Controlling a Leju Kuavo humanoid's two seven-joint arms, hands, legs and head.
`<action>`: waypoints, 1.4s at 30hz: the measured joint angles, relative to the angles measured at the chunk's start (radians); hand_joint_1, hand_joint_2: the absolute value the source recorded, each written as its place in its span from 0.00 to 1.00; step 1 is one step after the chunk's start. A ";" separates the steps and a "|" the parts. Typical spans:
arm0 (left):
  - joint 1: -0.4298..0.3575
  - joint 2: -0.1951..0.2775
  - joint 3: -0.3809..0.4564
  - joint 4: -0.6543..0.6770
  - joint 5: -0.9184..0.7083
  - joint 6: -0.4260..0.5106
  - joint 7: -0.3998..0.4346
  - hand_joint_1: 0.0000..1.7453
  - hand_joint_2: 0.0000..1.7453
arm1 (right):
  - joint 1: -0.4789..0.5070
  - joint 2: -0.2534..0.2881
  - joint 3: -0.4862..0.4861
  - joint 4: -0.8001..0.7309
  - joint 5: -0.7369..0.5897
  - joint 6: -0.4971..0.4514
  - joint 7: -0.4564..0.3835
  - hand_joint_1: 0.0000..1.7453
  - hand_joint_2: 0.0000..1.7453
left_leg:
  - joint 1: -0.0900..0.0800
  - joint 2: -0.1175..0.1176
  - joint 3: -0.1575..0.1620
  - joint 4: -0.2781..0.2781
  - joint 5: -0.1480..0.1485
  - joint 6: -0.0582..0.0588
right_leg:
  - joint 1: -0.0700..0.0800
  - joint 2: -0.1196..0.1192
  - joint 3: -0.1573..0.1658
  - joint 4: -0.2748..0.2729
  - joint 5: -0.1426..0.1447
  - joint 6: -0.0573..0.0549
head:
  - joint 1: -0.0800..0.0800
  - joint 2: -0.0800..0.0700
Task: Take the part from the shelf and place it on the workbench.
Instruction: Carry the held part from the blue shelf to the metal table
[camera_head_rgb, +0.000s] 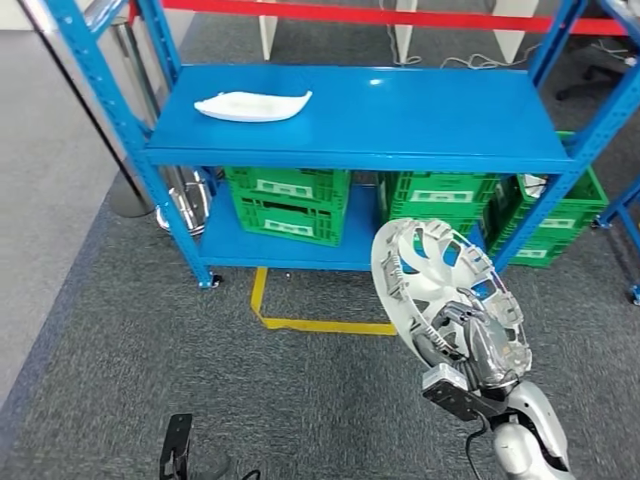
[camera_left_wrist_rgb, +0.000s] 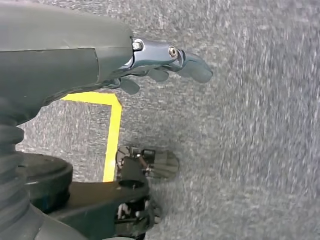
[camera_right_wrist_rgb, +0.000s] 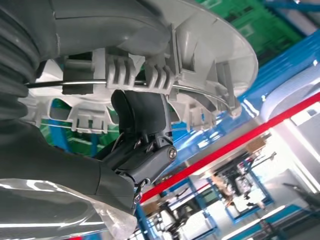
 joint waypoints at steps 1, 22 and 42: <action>-0.001 0.000 0.000 0.000 0.000 0.000 0.000 0.00 1.00 | 0.003 -0.002 0.001 -0.001 0.000 0.000 0.000 1.00 1.00 | -0.001 -0.012 -0.002 0.000 0.001 0.003 | 0.001 0.019 -0.035 0.071 -0.028 -0.001 | 0.001 0.000; 0.016 0.014 -0.001 0.001 -0.004 -0.003 -0.001 0.00 1.00 | 0.072 -0.015 0.008 -0.065 0.003 -0.019 0.015 1.00 1.00 | 0.017 0.029 -0.071 0.154 -0.036 -0.064 | -0.004 -0.043 0.024 -0.085 0.084 -0.032 | -0.015 0.000; 0.014 0.024 -0.008 0.002 -0.010 -0.008 0.002 0.00 1.00 | 0.096 -0.031 0.012 -0.087 0.009 -0.026 0.024 1.00 1.00 | -0.001 -0.136 -0.048 0.044 0.012 -0.018 | -0.003 0.101 0.009 -0.074 0.085 -0.019 | -0.003 0.000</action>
